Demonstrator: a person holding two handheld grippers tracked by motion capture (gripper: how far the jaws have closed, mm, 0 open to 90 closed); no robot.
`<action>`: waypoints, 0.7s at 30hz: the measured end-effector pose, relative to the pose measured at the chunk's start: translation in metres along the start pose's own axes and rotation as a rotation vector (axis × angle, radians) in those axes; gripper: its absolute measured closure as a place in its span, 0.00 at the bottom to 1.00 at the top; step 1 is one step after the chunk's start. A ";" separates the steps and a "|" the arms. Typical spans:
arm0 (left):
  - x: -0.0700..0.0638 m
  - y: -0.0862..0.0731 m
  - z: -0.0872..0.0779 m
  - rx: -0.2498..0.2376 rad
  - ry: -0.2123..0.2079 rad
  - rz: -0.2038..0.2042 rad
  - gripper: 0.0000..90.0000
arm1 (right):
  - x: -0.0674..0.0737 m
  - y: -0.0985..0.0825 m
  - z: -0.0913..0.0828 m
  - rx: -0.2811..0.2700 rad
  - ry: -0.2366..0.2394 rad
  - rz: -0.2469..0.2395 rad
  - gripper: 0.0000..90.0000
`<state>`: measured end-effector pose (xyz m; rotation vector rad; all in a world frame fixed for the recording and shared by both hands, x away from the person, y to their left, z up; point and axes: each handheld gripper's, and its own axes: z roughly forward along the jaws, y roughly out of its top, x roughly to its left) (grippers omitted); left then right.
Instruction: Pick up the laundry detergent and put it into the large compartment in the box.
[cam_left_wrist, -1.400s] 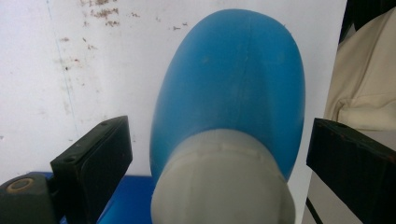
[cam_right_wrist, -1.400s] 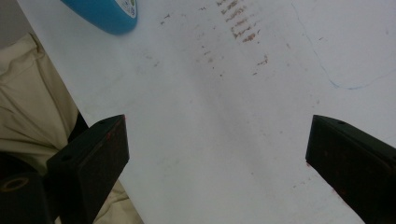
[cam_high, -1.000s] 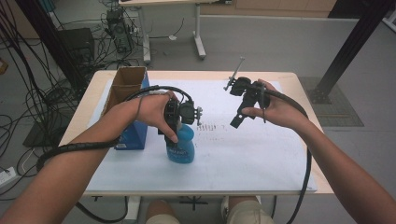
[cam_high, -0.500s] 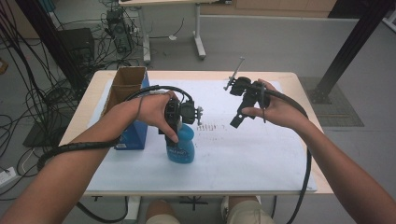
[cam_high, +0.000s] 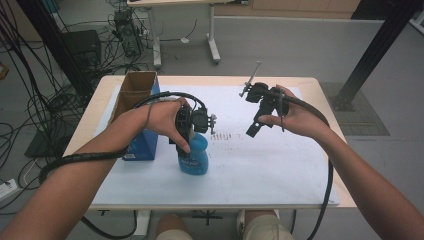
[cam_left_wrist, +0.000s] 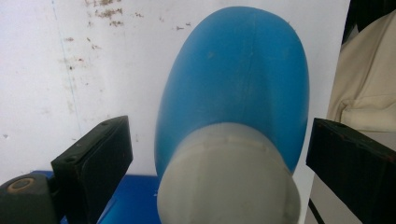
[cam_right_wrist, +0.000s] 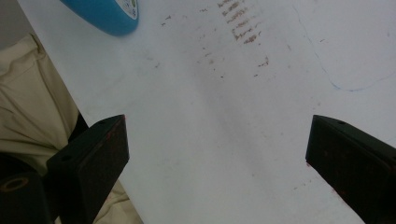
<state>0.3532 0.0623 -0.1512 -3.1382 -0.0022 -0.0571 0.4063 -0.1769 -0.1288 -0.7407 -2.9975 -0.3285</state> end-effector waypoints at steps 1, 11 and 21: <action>0.000 0.000 0.000 0.000 0.002 0.002 0.08 | 0.000 0.000 0.000 0.000 0.000 -0.001 0.07; 0.000 0.001 -0.001 -0.003 0.000 0.001 0.08 | 0.000 0.000 0.000 -0.002 0.000 0.000 0.07; 0.000 0.001 0.000 -0.004 0.000 0.003 0.09 | 0.000 -0.001 0.000 -0.002 0.000 -0.001 0.07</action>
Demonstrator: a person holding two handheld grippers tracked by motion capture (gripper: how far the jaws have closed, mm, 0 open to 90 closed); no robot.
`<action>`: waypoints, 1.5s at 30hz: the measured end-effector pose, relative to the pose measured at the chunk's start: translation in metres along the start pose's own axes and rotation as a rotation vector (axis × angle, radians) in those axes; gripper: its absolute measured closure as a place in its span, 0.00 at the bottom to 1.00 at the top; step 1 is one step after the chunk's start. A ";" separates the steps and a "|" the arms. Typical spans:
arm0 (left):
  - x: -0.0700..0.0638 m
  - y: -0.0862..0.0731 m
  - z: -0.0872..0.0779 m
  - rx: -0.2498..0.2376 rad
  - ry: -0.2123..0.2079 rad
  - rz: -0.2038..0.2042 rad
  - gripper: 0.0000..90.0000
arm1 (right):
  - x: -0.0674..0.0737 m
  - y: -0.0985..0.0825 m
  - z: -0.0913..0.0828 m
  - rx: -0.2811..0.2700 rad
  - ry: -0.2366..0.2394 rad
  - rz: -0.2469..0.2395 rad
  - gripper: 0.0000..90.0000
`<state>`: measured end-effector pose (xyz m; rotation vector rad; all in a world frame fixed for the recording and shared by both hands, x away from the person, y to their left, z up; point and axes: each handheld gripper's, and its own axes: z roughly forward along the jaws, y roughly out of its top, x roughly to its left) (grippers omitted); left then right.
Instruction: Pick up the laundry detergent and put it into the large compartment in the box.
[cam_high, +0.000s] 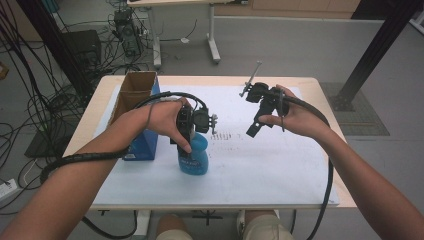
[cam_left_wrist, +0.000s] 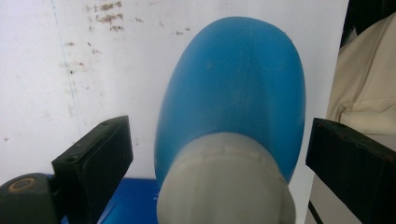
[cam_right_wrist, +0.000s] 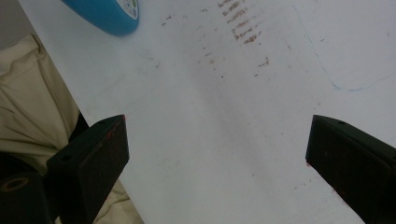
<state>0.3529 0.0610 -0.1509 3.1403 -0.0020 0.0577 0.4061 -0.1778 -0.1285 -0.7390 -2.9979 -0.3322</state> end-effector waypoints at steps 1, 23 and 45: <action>0.000 -0.001 0.000 -0.005 -0.001 -0.001 0.09 | 0.000 0.000 0.000 -0.001 0.000 0.000 0.07; 0.001 0.001 0.000 -0.006 0.000 0.002 0.11 | 0.000 0.000 0.000 0.004 -0.001 0.001 0.07; 0.000 0.003 0.004 -0.002 0.000 0.014 0.21 | -0.001 -0.001 0.000 0.001 -0.002 0.003 0.07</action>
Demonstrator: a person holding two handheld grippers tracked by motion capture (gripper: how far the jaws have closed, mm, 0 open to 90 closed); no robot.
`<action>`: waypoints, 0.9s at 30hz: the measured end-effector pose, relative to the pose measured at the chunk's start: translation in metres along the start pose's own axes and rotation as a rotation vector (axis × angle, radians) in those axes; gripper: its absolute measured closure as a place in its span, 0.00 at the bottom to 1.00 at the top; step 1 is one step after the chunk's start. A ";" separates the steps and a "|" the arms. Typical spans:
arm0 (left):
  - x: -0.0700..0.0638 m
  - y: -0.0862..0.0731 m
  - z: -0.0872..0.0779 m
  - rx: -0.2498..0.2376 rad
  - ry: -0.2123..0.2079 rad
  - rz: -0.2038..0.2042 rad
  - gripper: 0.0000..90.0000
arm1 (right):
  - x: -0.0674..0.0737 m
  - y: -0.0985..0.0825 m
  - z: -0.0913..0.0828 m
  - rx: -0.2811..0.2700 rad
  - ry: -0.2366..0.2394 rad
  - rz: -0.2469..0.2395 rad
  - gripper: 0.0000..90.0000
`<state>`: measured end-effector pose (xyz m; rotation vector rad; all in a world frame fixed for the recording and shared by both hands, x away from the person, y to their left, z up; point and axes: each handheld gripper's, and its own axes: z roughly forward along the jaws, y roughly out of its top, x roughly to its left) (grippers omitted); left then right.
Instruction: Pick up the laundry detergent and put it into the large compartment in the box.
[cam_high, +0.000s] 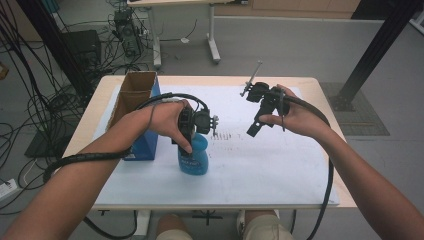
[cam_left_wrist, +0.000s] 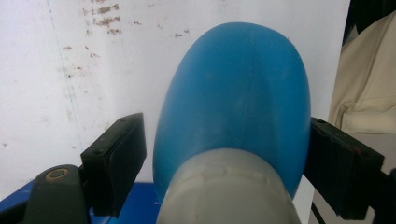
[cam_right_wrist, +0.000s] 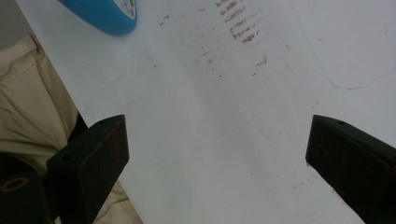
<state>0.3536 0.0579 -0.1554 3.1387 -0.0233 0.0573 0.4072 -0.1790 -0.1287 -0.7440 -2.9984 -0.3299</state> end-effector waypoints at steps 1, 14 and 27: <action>0.000 0.000 0.000 0.000 0.000 0.000 0.22 | 0.000 0.000 0.000 0.000 0.000 0.000 0.07; 0.000 0.001 0.002 0.005 0.003 0.007 0.28 | -0.001 0.001 0.001 0.003 0.002 -0.001 0.07; 0.000 0.004 0.005 0.015 -0.004 0.019 0.38 | -0.001 0.001 0.001 0.003 0.002 0.000 0.07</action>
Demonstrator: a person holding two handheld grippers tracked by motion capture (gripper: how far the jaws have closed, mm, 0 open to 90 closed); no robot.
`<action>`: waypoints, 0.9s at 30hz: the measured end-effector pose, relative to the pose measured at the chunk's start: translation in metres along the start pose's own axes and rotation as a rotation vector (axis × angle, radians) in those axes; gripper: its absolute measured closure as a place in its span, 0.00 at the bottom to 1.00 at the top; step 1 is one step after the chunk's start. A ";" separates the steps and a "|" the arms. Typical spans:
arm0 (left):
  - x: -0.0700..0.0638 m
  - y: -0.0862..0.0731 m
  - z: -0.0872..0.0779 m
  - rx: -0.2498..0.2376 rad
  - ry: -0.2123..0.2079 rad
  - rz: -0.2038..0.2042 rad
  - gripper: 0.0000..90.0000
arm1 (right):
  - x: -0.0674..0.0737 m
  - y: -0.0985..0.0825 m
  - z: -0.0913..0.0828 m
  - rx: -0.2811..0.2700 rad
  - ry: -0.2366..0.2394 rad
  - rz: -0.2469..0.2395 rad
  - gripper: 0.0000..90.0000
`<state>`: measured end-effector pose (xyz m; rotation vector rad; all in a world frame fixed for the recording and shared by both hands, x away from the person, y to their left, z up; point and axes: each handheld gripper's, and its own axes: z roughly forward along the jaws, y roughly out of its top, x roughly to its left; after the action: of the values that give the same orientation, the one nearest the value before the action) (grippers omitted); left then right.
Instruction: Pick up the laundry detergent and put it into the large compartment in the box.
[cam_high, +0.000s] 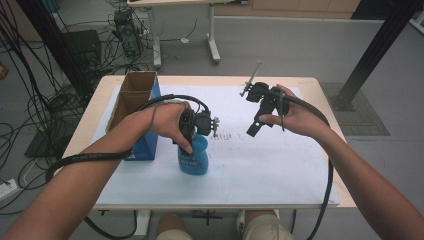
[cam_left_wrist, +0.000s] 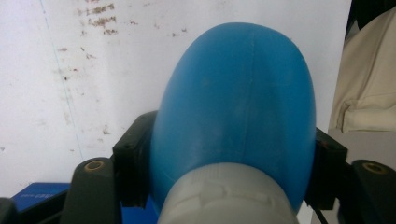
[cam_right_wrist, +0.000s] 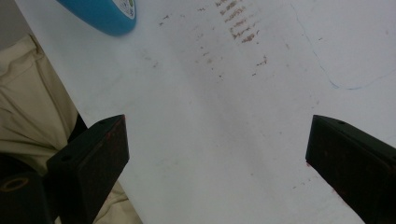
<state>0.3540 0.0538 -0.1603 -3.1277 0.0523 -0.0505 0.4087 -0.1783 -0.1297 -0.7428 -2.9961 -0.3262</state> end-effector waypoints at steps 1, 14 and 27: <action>0.000 0.000 0.000 0.000 0.000 0.000 0.39 | 0.000 0.000 0.000 0.000 0.000 0.000 0.07; 0.000 0.001 0.000 0.005 0.001 0.016 0.40 | -0.002 -0.001 0.002 -0.004 0.006 0.006 0.07; -0.002 0.001 0.000 0.002 0.008 0.015 0.41 | -0.001 0.001 0.002 -0.002 0.006 0.003 0.07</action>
<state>0.3523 0.0531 -0.1605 -3.1245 0.0754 -0.0629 0.4096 -0.1776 -0.1318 -0.7449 -2.9895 -0.3306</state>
